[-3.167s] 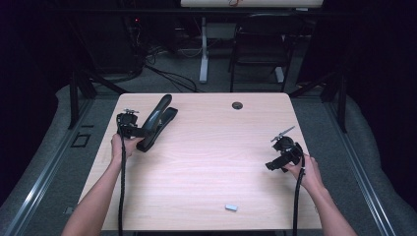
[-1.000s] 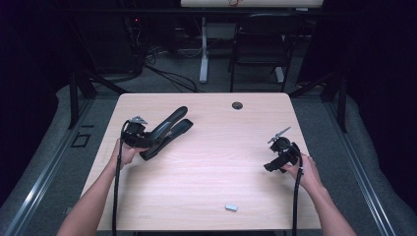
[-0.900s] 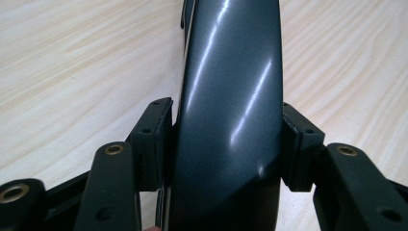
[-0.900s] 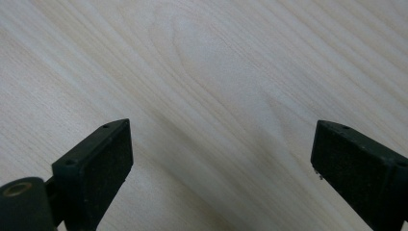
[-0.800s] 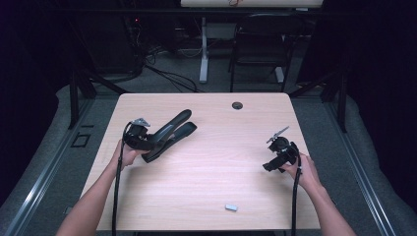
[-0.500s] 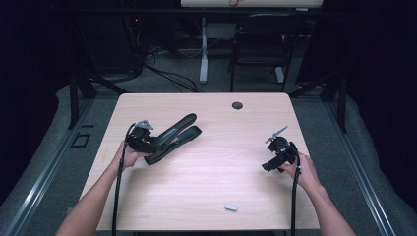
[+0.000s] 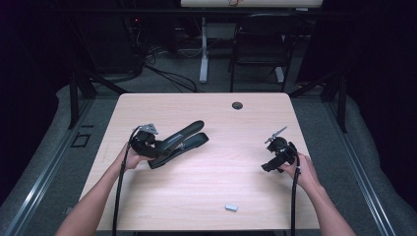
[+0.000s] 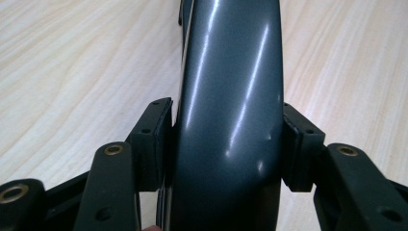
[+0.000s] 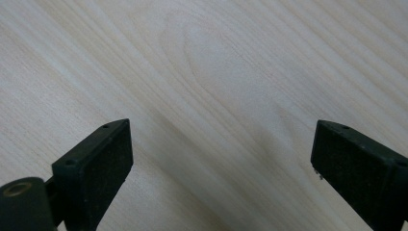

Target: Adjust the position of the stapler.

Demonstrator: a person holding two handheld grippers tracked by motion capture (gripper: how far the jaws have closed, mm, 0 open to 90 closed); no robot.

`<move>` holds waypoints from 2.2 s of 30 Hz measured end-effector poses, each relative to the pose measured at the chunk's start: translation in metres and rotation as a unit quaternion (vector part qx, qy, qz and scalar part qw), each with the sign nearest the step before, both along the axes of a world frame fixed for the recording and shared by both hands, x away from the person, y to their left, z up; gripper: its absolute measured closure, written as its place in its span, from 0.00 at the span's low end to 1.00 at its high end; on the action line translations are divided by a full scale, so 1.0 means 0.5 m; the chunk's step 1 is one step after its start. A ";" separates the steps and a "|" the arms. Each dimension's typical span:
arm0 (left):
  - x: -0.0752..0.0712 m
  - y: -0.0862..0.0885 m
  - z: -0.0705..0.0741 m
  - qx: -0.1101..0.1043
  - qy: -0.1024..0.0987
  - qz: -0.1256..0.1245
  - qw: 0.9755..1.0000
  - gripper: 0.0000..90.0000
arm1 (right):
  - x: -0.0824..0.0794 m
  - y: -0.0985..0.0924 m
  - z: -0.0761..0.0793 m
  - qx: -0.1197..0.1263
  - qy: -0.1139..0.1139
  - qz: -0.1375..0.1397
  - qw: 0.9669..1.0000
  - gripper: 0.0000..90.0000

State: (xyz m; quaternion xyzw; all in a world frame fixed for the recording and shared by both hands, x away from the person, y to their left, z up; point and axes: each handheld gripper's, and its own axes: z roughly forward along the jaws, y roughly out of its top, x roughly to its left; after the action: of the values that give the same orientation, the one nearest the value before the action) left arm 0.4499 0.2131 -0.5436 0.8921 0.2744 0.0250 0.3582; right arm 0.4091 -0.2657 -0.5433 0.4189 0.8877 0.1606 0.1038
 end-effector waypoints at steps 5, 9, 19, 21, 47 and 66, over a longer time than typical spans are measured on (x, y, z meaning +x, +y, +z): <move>-0.007 -0.012 0.000 0.000 0.003 -0.026 1.000 0.51 | 0.002 -0.001 0.003 -0.010 0.010 0.010 1.000 0.08; -0.012 -0.021 0.001 0.002 0.003 -0.041 0.999 0.51 | 0.002 -0.001 0.002 -0.012 0.010 0.011 1.000 0.08; -0.027 -0.046 0.005 0.016 0.011 -0.079 0.997 0.51 | 0.001 0.001 0.001 -0.009 0.008 0.015 1.000 0.08; -0.031 -0.052 0.006 0.018 0.010 -0.091 0.996 0.51 | 0.000 0.002 -0.001 -0.004 0.006 0.011 1.000 0.08; -0.071 -0.112 0.015 0.055 0.021 -0.207 0.977 0.50 | -0.015 0.037 0.010 0.043 0.024 0.050 0.998 0.08; -0.107 -0.120 0.017 0.064 0.010 -0.280 0.958 0.50 | -0.021 0.032 0.004 0.030 0.036 0.063 0.997 0.08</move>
State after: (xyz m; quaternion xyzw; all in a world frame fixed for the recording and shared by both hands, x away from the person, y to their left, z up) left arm 0.3964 0.1529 -0.5352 0.9544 0.0144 -0.0676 0.2904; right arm 0.3986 -0.2494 -0.5413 0.3709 0.9102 0.1778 0.0488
